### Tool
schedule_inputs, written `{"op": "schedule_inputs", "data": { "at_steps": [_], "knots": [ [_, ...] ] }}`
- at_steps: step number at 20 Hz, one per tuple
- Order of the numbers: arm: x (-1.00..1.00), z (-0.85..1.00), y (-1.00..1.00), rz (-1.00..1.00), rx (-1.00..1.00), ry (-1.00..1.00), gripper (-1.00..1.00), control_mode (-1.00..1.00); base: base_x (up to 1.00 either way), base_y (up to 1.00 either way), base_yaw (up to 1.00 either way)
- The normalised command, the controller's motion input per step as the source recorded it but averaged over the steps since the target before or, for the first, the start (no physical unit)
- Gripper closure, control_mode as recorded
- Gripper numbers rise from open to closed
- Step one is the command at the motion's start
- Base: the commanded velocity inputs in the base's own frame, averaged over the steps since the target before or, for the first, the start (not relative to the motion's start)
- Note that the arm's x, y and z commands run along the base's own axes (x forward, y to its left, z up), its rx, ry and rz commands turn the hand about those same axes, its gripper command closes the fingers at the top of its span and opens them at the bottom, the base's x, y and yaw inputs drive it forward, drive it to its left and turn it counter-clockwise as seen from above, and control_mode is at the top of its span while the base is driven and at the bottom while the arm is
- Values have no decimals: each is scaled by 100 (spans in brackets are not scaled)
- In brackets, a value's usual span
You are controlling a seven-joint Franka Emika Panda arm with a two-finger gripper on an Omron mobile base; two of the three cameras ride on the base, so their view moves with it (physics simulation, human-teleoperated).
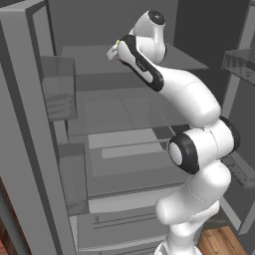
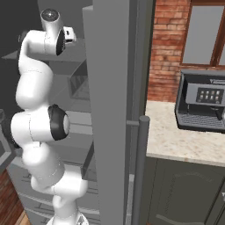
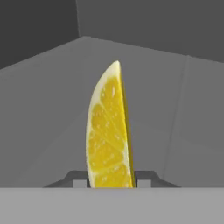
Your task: There is a bowl on the dining counter. Grab a lemon wedge from the fridge and place it in the bowl. Then get the liquor bottle and glass cup from the cabinet and place them next to the bowl.
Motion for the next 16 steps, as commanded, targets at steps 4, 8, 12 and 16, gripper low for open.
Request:
{"op": "schedule_inputs", "data": {
  "at_steps": [4, 8, 12, 16],
  "knots": [
    [-98, 0, 0, 2, 0, -25, 100, -100, 0, 0, 0],
    [-100, 0, 0, 1, 0, -8, 100, -100, 0, 0, 0],
    [-100, 18, 0, 0, 0, 1, 100, -100, 0, 0, 0],
    [-100, 34, -4, -5, 0, 15, 100, -100, 0, 0, 0]
  ]
}}
